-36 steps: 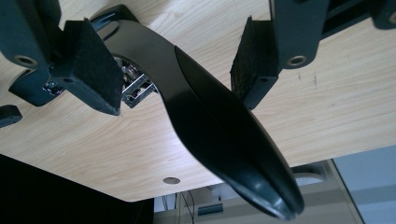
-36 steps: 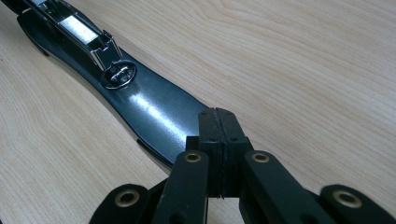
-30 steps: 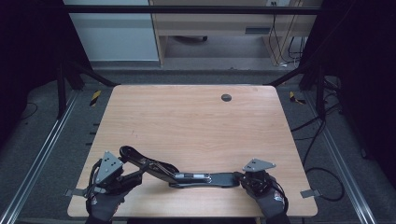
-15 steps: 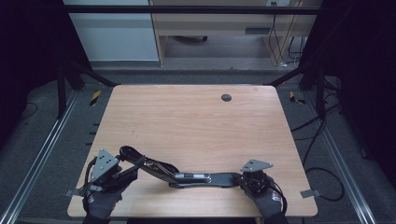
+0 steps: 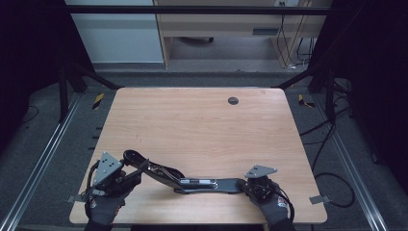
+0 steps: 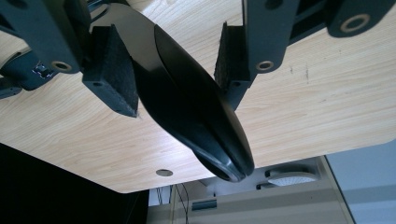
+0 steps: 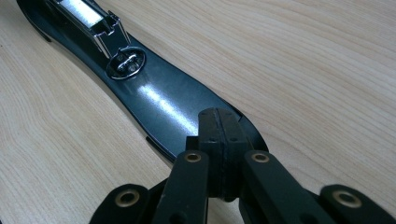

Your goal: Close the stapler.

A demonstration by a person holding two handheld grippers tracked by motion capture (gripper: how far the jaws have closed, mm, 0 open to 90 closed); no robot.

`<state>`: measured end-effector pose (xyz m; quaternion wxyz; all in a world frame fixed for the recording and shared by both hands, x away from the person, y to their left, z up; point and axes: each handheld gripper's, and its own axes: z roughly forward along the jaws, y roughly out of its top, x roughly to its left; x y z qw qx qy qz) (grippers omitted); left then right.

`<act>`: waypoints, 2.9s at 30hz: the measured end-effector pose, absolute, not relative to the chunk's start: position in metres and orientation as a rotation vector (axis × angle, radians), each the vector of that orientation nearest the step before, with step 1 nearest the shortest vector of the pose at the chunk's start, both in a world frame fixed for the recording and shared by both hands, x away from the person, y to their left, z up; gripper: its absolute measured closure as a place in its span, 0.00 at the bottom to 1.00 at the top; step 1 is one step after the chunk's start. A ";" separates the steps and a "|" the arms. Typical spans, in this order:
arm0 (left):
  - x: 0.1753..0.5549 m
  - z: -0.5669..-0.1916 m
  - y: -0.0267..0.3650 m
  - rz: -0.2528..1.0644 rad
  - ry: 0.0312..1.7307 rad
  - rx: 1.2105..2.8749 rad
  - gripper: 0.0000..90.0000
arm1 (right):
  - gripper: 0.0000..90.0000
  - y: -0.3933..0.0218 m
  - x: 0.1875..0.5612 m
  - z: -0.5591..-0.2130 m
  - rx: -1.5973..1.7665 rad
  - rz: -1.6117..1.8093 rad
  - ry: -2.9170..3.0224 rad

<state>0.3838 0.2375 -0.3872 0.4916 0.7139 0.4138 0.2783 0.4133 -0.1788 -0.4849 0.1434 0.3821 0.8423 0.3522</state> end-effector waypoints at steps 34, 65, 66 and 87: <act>0.382 -0.377 0.220 0.672 0.964 1.731 0.60 | 1.00 -0.178 0.412 -0.486 1.101 1.047 2.429; 0.384 -0.366 0.191 0.693 0.886 1.761 0.63 | 1.00 -0.178 0.411 -0.487 1.096 1.055 2.424; 0.384 -0.366 0.190 0.691 0.886 1.760 0.63 | 1.00 -0.178 0.411 -0.487 1.095 1.053 2.423; 0.384 -0.362 0.166 0.730 0.833 1.793 0.64 | 1.00 -0.177 0.411 -0.487 1.104 1.050 2.416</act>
